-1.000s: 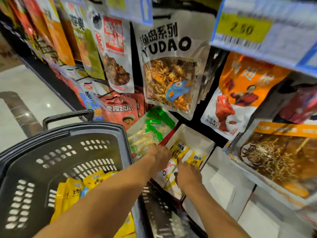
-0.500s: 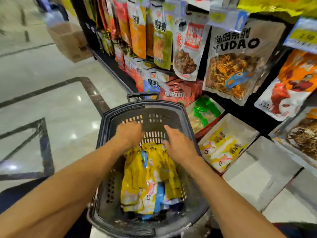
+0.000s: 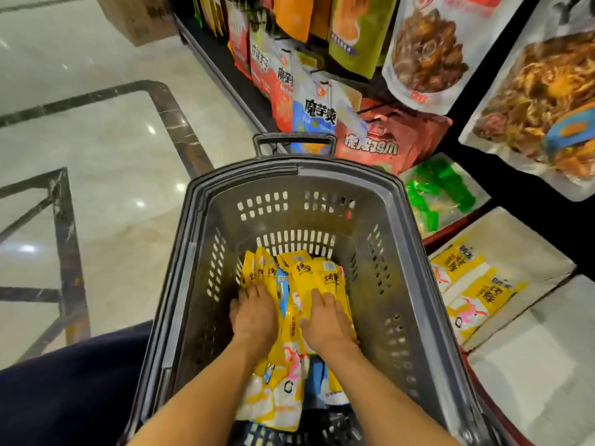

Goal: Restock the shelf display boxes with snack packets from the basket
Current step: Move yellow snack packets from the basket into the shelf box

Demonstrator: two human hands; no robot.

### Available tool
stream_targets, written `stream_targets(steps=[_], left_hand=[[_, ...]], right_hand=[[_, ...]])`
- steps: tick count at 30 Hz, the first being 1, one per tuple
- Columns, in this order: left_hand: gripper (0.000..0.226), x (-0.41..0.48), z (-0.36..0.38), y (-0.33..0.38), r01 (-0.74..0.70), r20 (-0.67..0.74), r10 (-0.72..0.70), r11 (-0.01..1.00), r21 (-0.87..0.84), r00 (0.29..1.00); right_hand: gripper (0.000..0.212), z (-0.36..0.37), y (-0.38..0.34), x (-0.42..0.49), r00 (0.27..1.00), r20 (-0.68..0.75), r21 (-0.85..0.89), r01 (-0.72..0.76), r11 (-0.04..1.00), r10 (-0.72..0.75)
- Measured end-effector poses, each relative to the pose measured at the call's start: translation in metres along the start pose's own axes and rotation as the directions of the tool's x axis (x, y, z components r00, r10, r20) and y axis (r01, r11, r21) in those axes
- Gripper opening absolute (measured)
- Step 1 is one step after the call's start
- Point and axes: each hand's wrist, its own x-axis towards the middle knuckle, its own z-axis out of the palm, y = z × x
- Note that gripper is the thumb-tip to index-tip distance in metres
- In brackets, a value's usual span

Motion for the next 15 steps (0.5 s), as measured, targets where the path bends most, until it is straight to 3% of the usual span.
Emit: stream_targets(steps=[5,8,10,15], left_hand=[[0.111,0.021,0.007,0.014,0.005,0.050,-0.008,0.998,0.067,0.999],[0.124,0.032,0.012,0.016,0.026,0.101,-0.037,0.994,0.110,0.994],[0.120,0.037,0.016,0.015,0.055,0.107,-0.065,0.994,0.098,0.992],[0.078,0.036,0.014,0.011,0.028,-0.001,-0.028,0.998,-0.061,1.000]], right_hand=[[0.084,0.018,0.011,0.024,0.996,-0.024,0.076,-0.083,0.994,0.085],[0.078,0.017,0.019,0.028,0.998,-0.008,0.114,-0.062,0.992,0.063],[0.070,0.013,0.023,0.028,0.998,0.001,0.149,-0.068,0.986,0.069],[0.057,0.003,0.027,0.023,0.984,0.049,0.227,-0.176,0.958,0.169]])
